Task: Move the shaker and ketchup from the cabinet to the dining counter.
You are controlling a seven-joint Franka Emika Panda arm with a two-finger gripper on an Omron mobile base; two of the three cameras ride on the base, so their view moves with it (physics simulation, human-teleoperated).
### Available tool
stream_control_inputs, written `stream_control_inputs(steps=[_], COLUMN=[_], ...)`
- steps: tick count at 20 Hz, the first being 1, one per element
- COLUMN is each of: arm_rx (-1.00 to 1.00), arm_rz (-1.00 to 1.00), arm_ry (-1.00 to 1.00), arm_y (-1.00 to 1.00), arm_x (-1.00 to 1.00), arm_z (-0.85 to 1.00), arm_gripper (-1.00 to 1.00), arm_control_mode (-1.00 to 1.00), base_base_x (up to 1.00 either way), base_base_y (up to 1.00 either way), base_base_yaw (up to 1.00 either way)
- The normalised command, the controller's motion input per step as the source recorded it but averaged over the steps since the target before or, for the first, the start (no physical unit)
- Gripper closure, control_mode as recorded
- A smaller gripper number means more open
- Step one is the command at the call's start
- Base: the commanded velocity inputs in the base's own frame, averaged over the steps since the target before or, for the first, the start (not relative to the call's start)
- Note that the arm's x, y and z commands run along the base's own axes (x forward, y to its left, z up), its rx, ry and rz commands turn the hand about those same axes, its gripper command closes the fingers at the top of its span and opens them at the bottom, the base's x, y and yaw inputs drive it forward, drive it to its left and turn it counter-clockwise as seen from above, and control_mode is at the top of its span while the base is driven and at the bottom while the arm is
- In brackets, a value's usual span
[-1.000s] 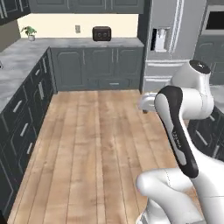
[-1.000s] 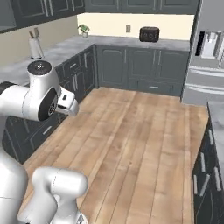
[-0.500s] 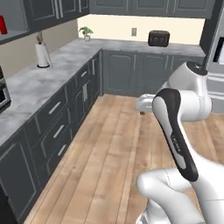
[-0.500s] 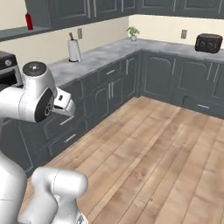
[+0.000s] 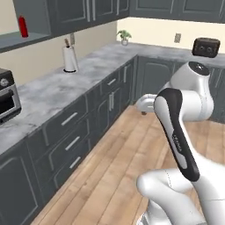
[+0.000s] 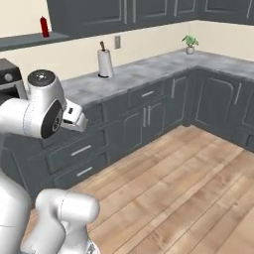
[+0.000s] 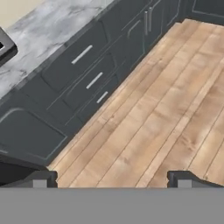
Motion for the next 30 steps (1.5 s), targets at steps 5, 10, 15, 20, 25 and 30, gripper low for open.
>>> stream_control_inputs(steps=[5,10,15,20,25,30], arm_rx=[0.00,0.00,0.00,0.00,0.00,0.00], arm_rz=[0.00,0.00,0.00,0.00,0.00,0.00], arm_ry=[0.00,0.00,0.00,0.00,0.00,0.00], arm_y=[0.00,0.00,0.00,0.00,0.00,0.00], arm_x=[0.00,0.00,0.00,0.00,0.00,0.00], arm_z=[0.00,0.00,0.00,0.00,0.00,0.00], arm_gripper=[-1.00,-1.00,-1.00,-1.00,-1.00,-1.00], arm_control_mode=[1.00,1.00,1.00,1.00,1.00,1.00], base_base_x=[1.00,1.00,1.00,0.80,0.40,0.73], base_base_y=[-0.28,-0.37,-0.38,-0.34,-0.31,-0.26], base_base_yaw=[0.57,0.55,0.52,0.45,0.38,0.21])
